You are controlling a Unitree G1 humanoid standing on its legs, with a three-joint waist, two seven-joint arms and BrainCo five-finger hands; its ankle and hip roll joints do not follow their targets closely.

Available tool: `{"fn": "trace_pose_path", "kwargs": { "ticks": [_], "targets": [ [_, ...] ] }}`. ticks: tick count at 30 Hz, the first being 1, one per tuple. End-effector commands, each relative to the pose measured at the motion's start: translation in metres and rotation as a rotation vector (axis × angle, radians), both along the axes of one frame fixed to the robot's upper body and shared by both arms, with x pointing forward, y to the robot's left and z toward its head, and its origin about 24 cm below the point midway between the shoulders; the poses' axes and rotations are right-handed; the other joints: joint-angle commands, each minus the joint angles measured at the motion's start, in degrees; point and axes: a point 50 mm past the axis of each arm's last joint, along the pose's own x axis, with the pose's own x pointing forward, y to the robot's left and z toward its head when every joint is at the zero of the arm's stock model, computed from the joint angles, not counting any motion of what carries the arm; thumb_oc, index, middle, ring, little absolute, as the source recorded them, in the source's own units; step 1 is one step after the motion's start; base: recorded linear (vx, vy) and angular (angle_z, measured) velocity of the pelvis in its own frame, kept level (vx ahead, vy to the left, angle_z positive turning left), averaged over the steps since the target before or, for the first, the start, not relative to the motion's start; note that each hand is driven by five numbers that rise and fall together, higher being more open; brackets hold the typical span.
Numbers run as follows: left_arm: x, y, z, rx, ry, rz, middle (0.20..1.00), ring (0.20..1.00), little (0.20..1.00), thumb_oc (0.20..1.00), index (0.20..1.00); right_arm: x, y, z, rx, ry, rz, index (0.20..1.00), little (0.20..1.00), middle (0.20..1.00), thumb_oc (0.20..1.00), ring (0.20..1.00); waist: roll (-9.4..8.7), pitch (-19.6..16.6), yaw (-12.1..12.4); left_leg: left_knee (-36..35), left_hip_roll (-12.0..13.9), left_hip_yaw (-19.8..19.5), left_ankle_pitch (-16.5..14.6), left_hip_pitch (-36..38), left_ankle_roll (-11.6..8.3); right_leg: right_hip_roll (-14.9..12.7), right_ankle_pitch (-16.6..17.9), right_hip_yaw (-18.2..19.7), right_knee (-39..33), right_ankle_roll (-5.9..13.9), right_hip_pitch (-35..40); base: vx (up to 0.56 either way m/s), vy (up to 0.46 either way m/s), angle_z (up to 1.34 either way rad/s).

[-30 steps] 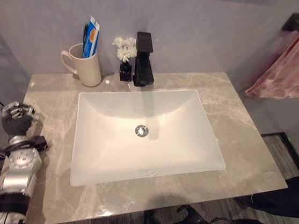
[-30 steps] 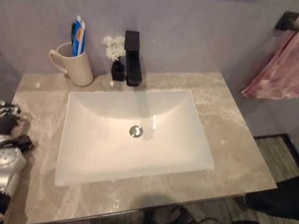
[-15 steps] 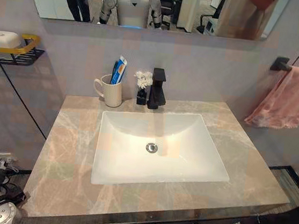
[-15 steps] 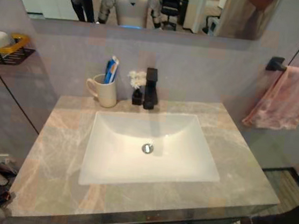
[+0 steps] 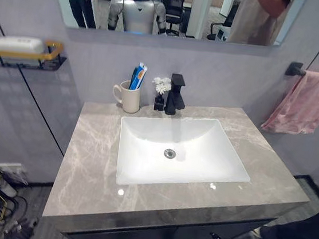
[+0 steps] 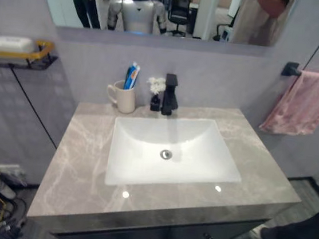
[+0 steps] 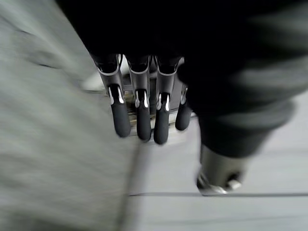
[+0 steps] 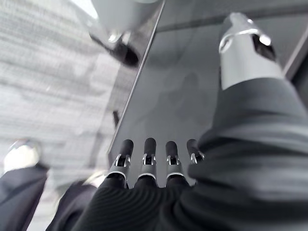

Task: Put brush and paste in cup on sink, flatten towel.

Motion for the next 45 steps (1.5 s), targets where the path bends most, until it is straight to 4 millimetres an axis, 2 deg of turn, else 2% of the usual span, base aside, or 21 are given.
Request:
{"fn": "trace_pose_path", "kwargs": {
  "ticks": [1, 2, 4, 6, 8, 9, 15, 19, 24, 26, 29, 34, 35, 36, 37, 38, 40, 41, 42, 44, 45],
  "targets": [
    [0.016, 0.012, 0.018, 0.077, -0.075, -0.08, 1.0, 1.0, 1.0, 1.0, 1.0, 0.029, -0.005, 0.015, -0.009, -0.135, -0.014, 1.0, 1.0, 1.0, 1.0, 1.0, 1.98, 1.55, -0.59, 5.32, -1.48, -0.43, -7.8, -0.82, 0.91, -3.31, 3.84, 1.08, -0.87, 2.8, 3.05, -0.14, 0.153, -0.16],
    [0.004, 0.002, 0.004, 0.001, -0.021, -0.056, 1.0, 1.0, 1.0, 1.0, 1.0, 0.027, -0.011, 0.016, -0.015, -0.136, -0.051, 1.0, 1.0, 1.0, 1.0, 1.0, 2.03, 2.35, -1.45, 5.69, -2.34, 0.86, -7.69, -1.41, 1.51, -4.15, 5.98, 2.18, -0.39, 3.38, 1.37, -0.19, 0.181, -0.17],
    [0.0, -0.008, -0.007, -0.051, 0.046, -0.094, 1.0, 1.0, 1.0, 1.0, 1.0, 0.029, -0.016, 0.019, -0.023, -0.153, -0.079, 1.0, 1.0, 1.0, 1.0, 1.0, 2.89, 3.77, -2.05, 6.95, -2.26, 2.47, -7.3, -2.56, 1.97, -4.13, 4.76, 0.58, 1.72, 2.93, -0.65, -0.24, 0.199, -0.3],
    [0.005, -0.016, -0.017, -0.091, 0.136, -0.186, 1.0, 1.0, 1.0, 1.0, 1.0, 0.028, -0.018, 0.017, -0.036, -0.136, -0.075, 1.0, 1.0, 1.0, 1.0, 1.0, 5.03, 4.23, -2.8, 5.17, -0.97, 3.85, -5.23, -3.2, 2.1, -1.14, -2.1, -3.71, 8.05, 0.63, -0.83, -0.2, 0.156, -0.68],
    [0.005, -0.016, -0.017, -0.09, 0.136, -0.186, 1.0, 1.0, 1.0, 1.0, 1.0, 0.028, -0.017, 0.017, -0.036, -0.137, -0.075, 1.0, 1.0, 1.0, 1.0, 1.0, 4.91, 4.06, -2.81, 5.08, -1.08, 3.89, -5.03, -3.41, 2.1, -1.23, -1.97, -3.65, 7.99, 0.62, -1.07, -0.06, 0.046, -0.45],
    [0.004, -0.019, -0.02, -0.105, 0.172, -0.232, 1.0, 1.0, 1.0, 1.0, 1.0, 0.028, -0.017, 0.017, -0.04, -0.135, -0.054, 1.0, 1.0, 1.0, 1.0, 1.0, 5.33, 3.43, -2.78, 3.1, -0.71, 4.73, -4.02, -3.28, 2.12, 0.37, -3.89, -4.59, 7.99, 0.06, 0.73, -0.1, 0.041, -0.38],
    [0.001, -0.032, -0.029, -0.182, 0.222, -0.284, 1.0, 1.0, 1.0, 1.0, 1.0, 0.035, -0.017, 0.019, -0.071, -0.127, 0.006, 1.0, 1.0, 1.0, 1.0, 1.0, 7.46, 2.49, -0.07, -0.82, 1.5, 9.93, -0.3, -4.22, 1.87, -0.58, -8.45, -14.99, 12.0, -1.08, 3.46, -0.1, 0.022, -0.58],
    [-0.006, -0.036, -0.033, -0.206, 0.266, -0.291, 1.0, 1.0, 1.0, 1.0, 1.0, 0.038, -0.017, 0.021, -0.072, -0.132, 0.023, 1.0, 1.0, 1.0, 1.0, 1.0, 8.01, 2.33, 1.46, -0.81, 2.18, 12.44, -0.83, -4.25, 1.91, -2.03, -11.98, -20.39, 16.57, -0.8, 5.92, -0.01, -0.012, -0.68],
    [-0.012, -0.042, -0.037, -0.239, 0.29, -0.273, 1.0, 1.0, 1.0, 1.0, 1.0, 0.041, -0.019, 0.022, -0.076, -0.136, 0.03, 1.0, 1.0, 1.0, 1.0, 1.0, 7.42, 1.4, 2.49, 0.2, 1.96, 16.49, -0.97, -6.02, 2.39, -1.12, -12.16, -21.95, 16.19, 0.0, 9.19, -0.06, -0.054, -0.52],
    [-0.018, -0.045, -0.041, -0.274, 0.313, -0.242, 1.0, 1.0, 1.0, 1.0, 1.0, 0.048, -0.019, 0.026, -0.084, -0.155, 0.048, 1.0, 1.0, 1.0, 1.0, 1.0, 7.54, 1.01, 3.34, -0.15, 3.13, 19.91, 0.14, -6.82, 1.55, 0.32, -14.1, -23.0, 13.51, -1.0, 8.99, -0.06, -0.127, -0.83],
    [-0.012, -0.05, -0.042, -0.293, 0.3, -0.29, 1.0, 1.0, 1.0, 1.0, 1.0, 0.046, -0.03, 0.031, -0.107, -0.17, 0.048, 1.0, 1.0, 1.0, 1.0, 1.0, 7.78, 1.08, 2.65, 0.03, 4.19, 20.82, 1.57, -8.34, 0.02, 3.08, -15.19, -21.28, 8.13, -2.05, 9.77, -0.05, -0.156, -0.99],
    [0.002, -0.054, -0.041, -0.299, 0.267, -0.372, 1.0, 1.0, 1.0, 1.0, 1.0, 0.048, -0.039, 0.038, -0.123, -0.202, 0.04, 1.0, 1.0, 1.0, 1.0, 1.0, 7.86, 1.73, 2.04, 1.6, 5.13, 20.6, 2.72, -10.74, -1.46, 5.16, -15.01, -18.82, 3.37, -3.2, 10.41, -0.06, -0.103, -0.12],
    [0.015, -0.057, -0.038, -0.279, 0.234, -0.452, 1.0, 1.0, 1.0, 1.0, 1.0, 0.051, -0.044, 0.043, -0.132, -0.225, 0.038, 1.0, 1.0, 1.0, 1.0, 1.0, 7.86, 2.49, 1.77, 2.24, 5.35, 19.61, 2.8, -11.41, -2.04, 5.83, -14.8, -17.77, 1.97, -3.43, 10.77, -0.04, -0.061, -0.16],
    [0.015, -0.057, -0.038, -0.279, 0.235, -0.453, 1.0, 1.0, 1.0, 1.0, 1.0, 0.05, -0.044, 0.043, -0.133, -0.224, 0.038, 1.0, 1.0, 1.0, 1.0, 1.0, 7.89, 2.5, 1.83, 2.27, 5.38, 19.64, 2.77, -11.39, -2.05, 5.87, -14.76, -17.73, 1.9, -3.44, 10.82, -0.15, -0.153, -0.22],
    [0.033, -0.061, -0.033, -0.24, 0.197, -0.559, 1.0, 1.0, 1.0, 1.0, 1.0, 0.055, -0.045, 0.047, -0.134, -0.25, 0.034, 1.0, 1.0, 1.0, 1.0, 1.0, 7.08, 4.05, 2.66, 7.25, 6.06, 14.27, 3.34, -14.42, -2.87, 6.51, -13.5, -15.39, 0.95, -4.56, 10.38, -0.11, -0.096, -0.28],
    [0.033, -0.061, -0.033, -0.24, 0.197, -0.559, 1.0, 1.0, 1.0, 1.0, 1.0, 0.055, -0.045, 0.047, -0.134, -0.25, 0.034, 1.0, 1.0, 1.0, 1.0, 1.0, 7.09, 4.02, 2.69, 7.38, 6.12, 14.27, 3.27, -14.52, -2.89, 6.55, -13.5, -15.38, 0.95, -4.58, 10.34, -0.14, -0.092, -0.41],
    [0.041, -0.065, -0.03, -0.232, 0.153, -0.591, 1.0, 1.0, 1.0, 1.0, 1.0, 0.063, -0.041, 0.049, -0.123, -0.27, 0.053, 1.0, 1.0, 1.0, 1.0, 1.0, 6.53, 4.99, 5.37, 8.59, 3.6, 1.51, 3.6, -15.23, -4.45, 7.07, -12.93, -12.31, 1.12, -4.79, 9.59, -0.03, 0.002, -1.17],
    [0.041, -0.065, -0.03, -0.232, 0.153, -0.591, 1.0, 1.0, 1.0, 1.0, 1.0, 0.063, -0.041, 0.049, -0.123, -0.27, 0.053, 1.0, 1.0, 1.0, 1.0, 1.0, 6.52, 4.96, 5.36, 8.58, 3.59, 1.5, 3.62, -15.25, -4.45, 7.06, -12.92, -12.32, 1.12, -4.79, 9.56, 0.02, -0.006, -1.66],
    [0.05, -0.062, -0.027, -0.214, 0.13, -0.607, 1.0, 1.0, 1.0, 1.0, 1.0, 0.071, -0.033, 0.048, -0.101, -0.27, 0.075, 1.0, 1.0, 1.0, 1.0, 1.0, 6.25, 5.83, 7.78, 12.51, 1.35, -15.76, 3.47, -16.39, -4.62, 8.2, -12.38, -5.14, 2.31, -4.5, 8.36, 0.02, 0.016, -1.38],
    [0.054, -0.061, -0.027, -0.209, 0.134, -0.615, 1.0, 1.0, 1.0, 1.0, 1.0, 0.075, -0.03, 0.05, -0.086, -0.282, 0.096, 1.0, 1.0, 1.0, 1.0, 1.0, 6.62, 5.66, 7.09, 12.59, 0.29, -19.94, 3.14, -15.44, -4.56, 9.15, -11.95, -1.85, 2.69, -4.21, 7.8, 0.04, 0.089, -1.68],
    [0.059, -0.063, -0.027, -0.209, 0.129, -0.639, 1.0, 1.0, 1.0, 1.0, 1.0, 0.075, -0.031, 0.05, -0.085, -0.283, 0.09, 1.0, 1.0, 1.0, 1.0, 1.0, 7.21, 5.35, 6.26, 10.23, 0.69, -18.6, 2.71, -14.13, -4.47, 9.13, -11.93, -1.56, 2.65, -4.07, 7.91, 0.05, 0.169, -2.09]
  ]
}}
